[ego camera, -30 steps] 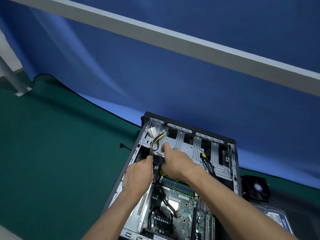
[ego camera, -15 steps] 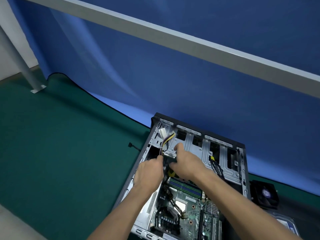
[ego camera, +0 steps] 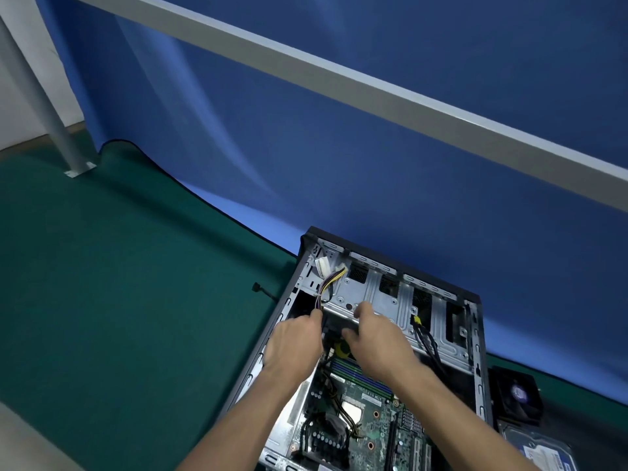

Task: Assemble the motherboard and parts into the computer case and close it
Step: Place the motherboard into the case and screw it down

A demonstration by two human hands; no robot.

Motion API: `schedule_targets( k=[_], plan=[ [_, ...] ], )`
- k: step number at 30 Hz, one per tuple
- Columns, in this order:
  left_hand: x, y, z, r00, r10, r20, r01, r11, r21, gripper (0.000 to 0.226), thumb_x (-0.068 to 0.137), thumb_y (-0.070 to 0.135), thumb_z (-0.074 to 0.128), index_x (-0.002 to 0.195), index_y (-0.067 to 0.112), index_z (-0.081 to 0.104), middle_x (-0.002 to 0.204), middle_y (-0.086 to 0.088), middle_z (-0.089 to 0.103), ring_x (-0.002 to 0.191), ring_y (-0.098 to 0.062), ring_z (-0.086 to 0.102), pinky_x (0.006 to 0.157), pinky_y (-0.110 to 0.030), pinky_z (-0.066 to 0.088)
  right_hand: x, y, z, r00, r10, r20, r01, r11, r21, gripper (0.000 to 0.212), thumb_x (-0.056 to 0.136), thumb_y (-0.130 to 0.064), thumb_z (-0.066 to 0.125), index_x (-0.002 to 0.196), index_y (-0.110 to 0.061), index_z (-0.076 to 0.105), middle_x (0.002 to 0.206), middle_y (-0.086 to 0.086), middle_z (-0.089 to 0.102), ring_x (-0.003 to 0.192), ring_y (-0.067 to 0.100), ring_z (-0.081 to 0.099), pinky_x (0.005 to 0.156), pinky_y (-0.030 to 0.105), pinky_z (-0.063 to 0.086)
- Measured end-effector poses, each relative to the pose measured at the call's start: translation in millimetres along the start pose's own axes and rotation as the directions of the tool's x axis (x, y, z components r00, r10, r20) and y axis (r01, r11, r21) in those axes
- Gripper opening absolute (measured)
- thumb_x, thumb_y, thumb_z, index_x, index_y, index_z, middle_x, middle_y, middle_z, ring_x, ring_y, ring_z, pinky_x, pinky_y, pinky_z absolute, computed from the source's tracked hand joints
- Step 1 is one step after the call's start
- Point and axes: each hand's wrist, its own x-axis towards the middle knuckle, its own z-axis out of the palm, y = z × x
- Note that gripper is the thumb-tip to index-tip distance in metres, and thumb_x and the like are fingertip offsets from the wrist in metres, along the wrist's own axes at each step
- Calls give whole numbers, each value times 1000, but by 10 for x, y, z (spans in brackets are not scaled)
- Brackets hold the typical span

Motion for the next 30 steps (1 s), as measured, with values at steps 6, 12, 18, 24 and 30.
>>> schedule_targets(
  k=[6,12,18,24,30],
  plan=[
    [-3,-1,9,1000,-4,-10,4,1000,13,18,96,12,37,103,14,53,78,-3,63,56,-22,42,55,-31,29,-43,10,20,1000,20,-5,-20,1000,12,30,99,-31,45,122,-13,41,105,11,63,87,29,64,74,39,53],
    [2,-6,1,1000,4,10,-4,1000,1,16,95,11,38,102,14,51,80,-4,64,61,-24,51,55,-32,29,-95,32,67,999,-15,29,15,1000,7,27,98,-30,46,122,-19,39,102,6,57,83,25,62,69,36,49],
    [-4,-9,25,1000,-4,4,4,1000,3,17,95,11,37,102,14,52,68,-1,52,60,-25,49,53,-33,29,-103,49,36,998,43,41,-46,996,74,34,93,-27,55,121,-19,36,111,6,53,88,25,62,74,35,53],
    [6,-8,32,1000,-4,9,4,1000,-4,16,96,12,38,103,14,52,76,-3,61,63,-25,54,53,-34,32,-121,28,50,999,37,13,-37,997,63,28,95,-29,51,117,-16,40,103,6,55,88,26,63,76,39,54],
    [12,-15,66,1000,3,8,-4,1000,17,17,95,9,37,102,14,51,66,1,47,57,-23,45,51,-33,31,-92,82,74,996,67,-53,-65,997,53,26,100,-34,40,114,-12,44,100,4,57,77,20,56,68,37,49]
  ],
)
